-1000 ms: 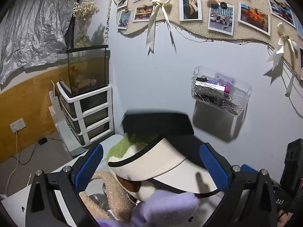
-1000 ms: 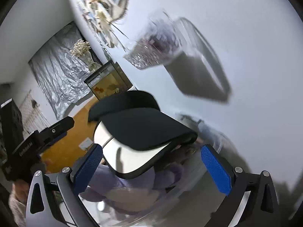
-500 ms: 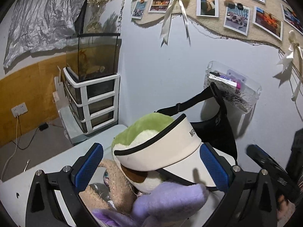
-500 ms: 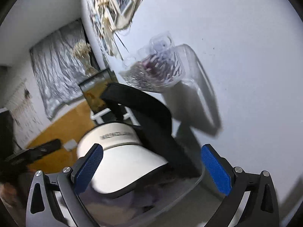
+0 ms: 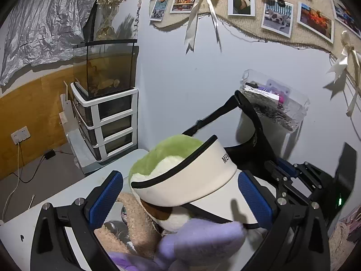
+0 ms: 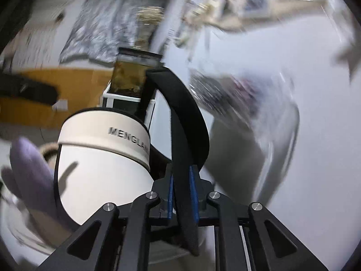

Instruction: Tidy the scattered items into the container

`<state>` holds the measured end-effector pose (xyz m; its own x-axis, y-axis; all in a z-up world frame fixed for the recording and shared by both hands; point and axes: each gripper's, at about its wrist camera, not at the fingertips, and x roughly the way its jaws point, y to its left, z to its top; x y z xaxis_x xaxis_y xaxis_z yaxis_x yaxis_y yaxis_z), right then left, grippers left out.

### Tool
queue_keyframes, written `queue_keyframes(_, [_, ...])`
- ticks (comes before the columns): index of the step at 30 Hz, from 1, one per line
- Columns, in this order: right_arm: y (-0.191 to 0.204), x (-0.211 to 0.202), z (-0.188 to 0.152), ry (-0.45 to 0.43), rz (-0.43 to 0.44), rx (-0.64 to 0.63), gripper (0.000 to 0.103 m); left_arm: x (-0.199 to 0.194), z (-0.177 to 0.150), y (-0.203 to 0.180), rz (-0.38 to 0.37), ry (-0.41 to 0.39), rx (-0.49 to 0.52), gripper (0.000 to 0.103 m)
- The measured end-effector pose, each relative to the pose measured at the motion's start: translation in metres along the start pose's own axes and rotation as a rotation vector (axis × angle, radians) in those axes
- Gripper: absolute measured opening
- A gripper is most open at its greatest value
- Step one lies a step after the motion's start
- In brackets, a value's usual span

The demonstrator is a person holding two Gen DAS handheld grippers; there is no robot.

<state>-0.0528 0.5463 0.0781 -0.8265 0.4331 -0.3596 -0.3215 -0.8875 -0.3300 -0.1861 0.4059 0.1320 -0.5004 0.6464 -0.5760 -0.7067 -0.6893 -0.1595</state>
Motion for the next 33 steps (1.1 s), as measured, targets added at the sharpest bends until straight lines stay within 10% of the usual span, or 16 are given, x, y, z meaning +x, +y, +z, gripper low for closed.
queue_keyframes(14, [0.048,-0.013,0.004,-0.096,-0.111,-0.341,0.011,0.045,0.040,-0.023,0.080,0.011,0.216,0.101])
queue_keyframes(16, [0.048,-0.018,0.002,-0.098,-0.117,-0.349,0.011,0.053,0.046,-0.030,0.068,-0.007,0.254,0.092])
queue_keyframes(21, [0.051,-0.008,0.004,-0.096,-0.138,-0.377,0.009,0.070,0.048,-0.041,0.042,-0.043,0.307,0.018])
queue_keyframes(33, [0.105,-0.039,0.012,-0.250,-0.288,-0.740,0.007,0.011,0.020,-0.005,0.052,-0.230,0.302,0.005])
